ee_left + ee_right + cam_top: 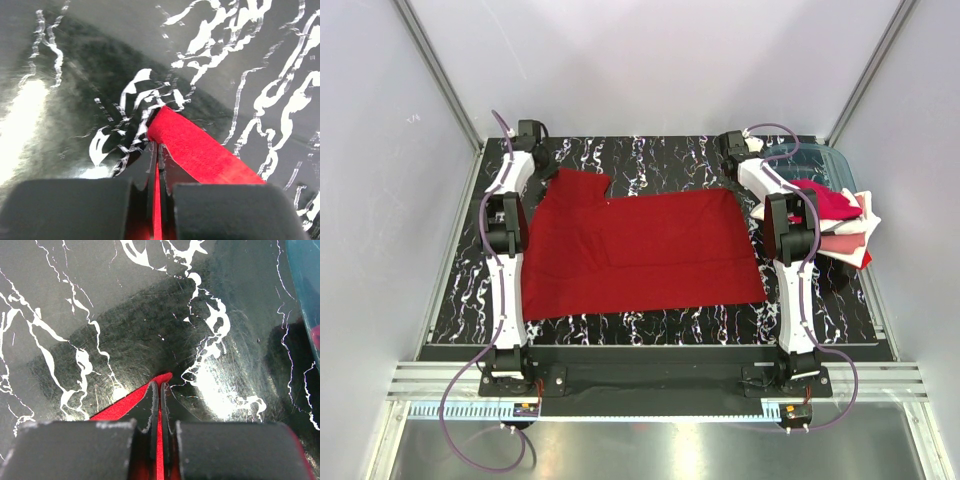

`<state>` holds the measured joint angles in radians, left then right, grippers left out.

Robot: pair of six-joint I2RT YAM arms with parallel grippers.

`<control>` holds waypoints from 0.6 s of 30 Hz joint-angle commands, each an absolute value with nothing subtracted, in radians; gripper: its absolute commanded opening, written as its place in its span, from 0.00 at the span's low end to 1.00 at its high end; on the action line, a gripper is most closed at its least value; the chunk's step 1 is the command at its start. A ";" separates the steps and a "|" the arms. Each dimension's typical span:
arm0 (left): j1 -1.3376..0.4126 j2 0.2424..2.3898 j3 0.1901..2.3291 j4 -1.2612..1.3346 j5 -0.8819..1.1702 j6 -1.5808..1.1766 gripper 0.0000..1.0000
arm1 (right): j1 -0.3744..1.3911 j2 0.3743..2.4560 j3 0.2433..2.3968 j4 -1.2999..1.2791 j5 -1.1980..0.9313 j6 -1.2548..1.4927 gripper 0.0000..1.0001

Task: Fold and stack the t-shirts
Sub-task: Fold the tshirt

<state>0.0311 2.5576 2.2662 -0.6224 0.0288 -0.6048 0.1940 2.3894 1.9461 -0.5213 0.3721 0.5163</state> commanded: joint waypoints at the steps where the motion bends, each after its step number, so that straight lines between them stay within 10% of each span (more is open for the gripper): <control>1: 0.026 2.511 2.220 -0.482 0.109 -0.600 0.00 | 0.202 2.398 1.985 -0.552 0.350 0.511 0.00; 18: 0.020 2.237 1.996 -0.298 0.207 -0.609 0.00 | 0.193 2.227 1.933 -0.566 0.337 0.532 0.00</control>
<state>0.0242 2.3394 2.0159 -0.3740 0.1688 -0.6067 0.1940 2.3451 1.9408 -0.5583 0.3462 0.5201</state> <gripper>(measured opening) 0.012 0.014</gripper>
